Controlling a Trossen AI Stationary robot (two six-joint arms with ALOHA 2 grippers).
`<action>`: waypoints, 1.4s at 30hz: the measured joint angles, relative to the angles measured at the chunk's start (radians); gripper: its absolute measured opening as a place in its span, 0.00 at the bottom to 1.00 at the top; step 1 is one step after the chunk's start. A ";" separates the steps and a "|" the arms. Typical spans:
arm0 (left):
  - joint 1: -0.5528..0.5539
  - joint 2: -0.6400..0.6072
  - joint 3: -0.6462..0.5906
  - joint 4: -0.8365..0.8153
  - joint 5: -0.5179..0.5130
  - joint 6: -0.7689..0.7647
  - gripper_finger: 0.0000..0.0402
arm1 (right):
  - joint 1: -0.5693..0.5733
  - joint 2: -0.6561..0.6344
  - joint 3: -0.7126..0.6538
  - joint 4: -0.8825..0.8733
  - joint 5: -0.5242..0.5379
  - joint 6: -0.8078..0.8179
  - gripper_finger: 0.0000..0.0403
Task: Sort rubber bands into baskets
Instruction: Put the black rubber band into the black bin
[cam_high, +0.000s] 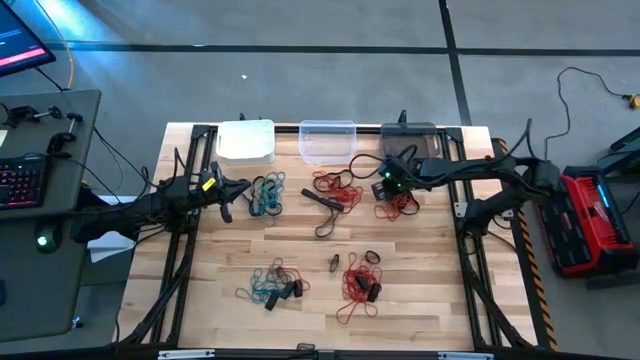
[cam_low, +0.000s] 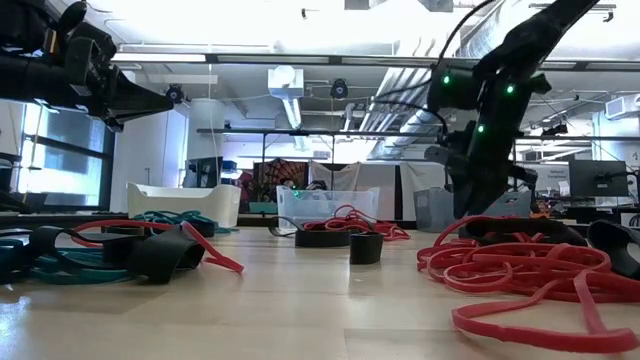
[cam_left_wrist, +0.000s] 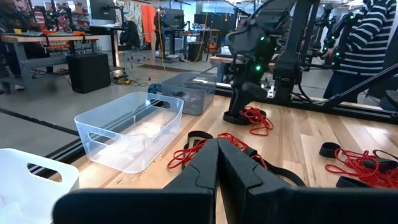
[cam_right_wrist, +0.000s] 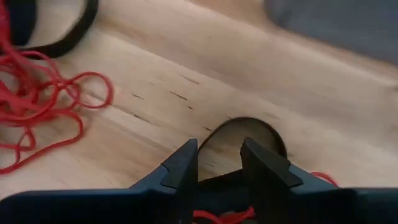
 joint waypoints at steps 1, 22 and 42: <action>0.000 0.000 0.000 0.000 0.000 0.000 0.00 | -0.005 0.011 0.000 0.012 -0.002 0.014 0.28; 0.000 0.000 0.000 0.000 0.000 0.000 0.00 | -0.029 0.129 0.026 0.141 0.021 -0.115 0.01; 0.000 0.000 0.000 0.001 0.000 0.160 0.00 | 0.190 0.118 0.364 0.111 -0.048 -0.442 0.00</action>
